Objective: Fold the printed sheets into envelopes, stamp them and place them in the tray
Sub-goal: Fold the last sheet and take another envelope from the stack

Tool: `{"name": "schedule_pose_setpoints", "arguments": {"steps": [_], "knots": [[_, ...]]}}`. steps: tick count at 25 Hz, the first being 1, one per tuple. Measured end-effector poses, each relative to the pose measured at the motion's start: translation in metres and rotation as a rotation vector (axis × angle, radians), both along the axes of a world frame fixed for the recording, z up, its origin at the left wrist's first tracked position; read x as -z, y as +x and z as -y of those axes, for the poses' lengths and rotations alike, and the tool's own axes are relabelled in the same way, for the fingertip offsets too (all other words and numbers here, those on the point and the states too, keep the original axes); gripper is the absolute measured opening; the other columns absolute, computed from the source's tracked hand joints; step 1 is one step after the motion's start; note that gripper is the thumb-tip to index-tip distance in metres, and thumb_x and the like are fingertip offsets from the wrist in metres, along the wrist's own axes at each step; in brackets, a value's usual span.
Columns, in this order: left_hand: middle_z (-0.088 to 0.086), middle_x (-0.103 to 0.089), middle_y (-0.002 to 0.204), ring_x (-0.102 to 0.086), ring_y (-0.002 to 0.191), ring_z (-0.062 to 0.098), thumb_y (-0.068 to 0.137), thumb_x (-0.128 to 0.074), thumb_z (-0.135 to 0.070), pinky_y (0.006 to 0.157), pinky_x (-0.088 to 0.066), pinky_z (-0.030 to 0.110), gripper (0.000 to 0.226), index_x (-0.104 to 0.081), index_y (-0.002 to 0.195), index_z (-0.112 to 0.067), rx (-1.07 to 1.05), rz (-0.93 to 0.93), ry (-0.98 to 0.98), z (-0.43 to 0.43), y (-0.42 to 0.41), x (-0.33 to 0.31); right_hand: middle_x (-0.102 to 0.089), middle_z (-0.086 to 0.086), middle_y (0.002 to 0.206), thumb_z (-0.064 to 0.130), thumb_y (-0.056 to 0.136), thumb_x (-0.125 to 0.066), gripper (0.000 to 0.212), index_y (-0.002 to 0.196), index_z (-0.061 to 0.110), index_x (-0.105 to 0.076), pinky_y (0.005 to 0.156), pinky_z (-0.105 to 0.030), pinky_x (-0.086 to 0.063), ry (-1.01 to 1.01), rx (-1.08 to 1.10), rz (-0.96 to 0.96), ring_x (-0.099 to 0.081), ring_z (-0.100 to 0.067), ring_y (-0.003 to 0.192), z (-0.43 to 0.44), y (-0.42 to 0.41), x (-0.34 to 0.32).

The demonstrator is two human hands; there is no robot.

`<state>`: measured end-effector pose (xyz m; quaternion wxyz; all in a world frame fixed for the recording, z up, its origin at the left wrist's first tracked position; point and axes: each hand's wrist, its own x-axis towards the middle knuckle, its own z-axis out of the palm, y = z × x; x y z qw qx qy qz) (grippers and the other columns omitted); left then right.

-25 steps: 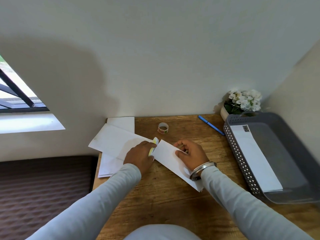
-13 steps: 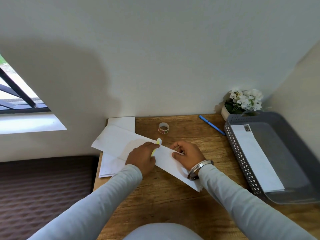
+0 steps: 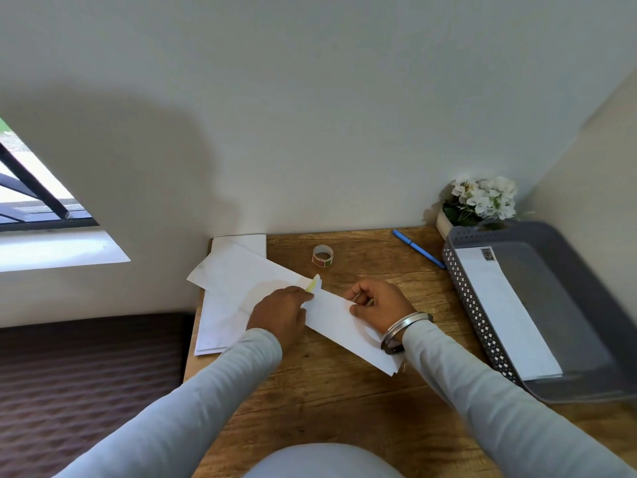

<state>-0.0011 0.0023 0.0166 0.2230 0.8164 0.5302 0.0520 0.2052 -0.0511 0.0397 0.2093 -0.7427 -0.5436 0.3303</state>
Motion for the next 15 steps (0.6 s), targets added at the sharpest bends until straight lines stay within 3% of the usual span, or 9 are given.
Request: {"name": "schedule_pose_setpoints", "arguments": {"steps": [7,15], "knots": [[-0.008,-0.044,0.153,-0.045,0.137,0.021,0.098,-0.058,-0.034,0.116,-0.033,0.035,0.046,-0.048,0.143,-0.035,0.040,-0.060,-0.039,-0.0015,-0.0018,0.0001,-0.066,0.010,0.092,0.009,0.085,-0.071,0.021,0.097,0.027,-0.072,0.067,-0.019,-0.045,0.016,0.003,-0.004,-0.062,-0.008,0.086,0.0012,0.0025,0.0021],[-0.004,-0.042,0.155,-0.040,0.141,0.023,0.100,-0.056,-0.021,0.119,-0.027,0.035,0.049,-0.046,0.146,-0.034,0.050,-0.038,-0.063,0.0002,0.0004,0.0008,-0.067,0.011,0.092,0.009,0.085,-0.071,0.021,0.095,0.028,-0.073,0.069,-0.020,-0.047,0.016,0.005,0.014,-0.061,-0.007,0.085,-0.0027,0.0023,0.0021]]}}
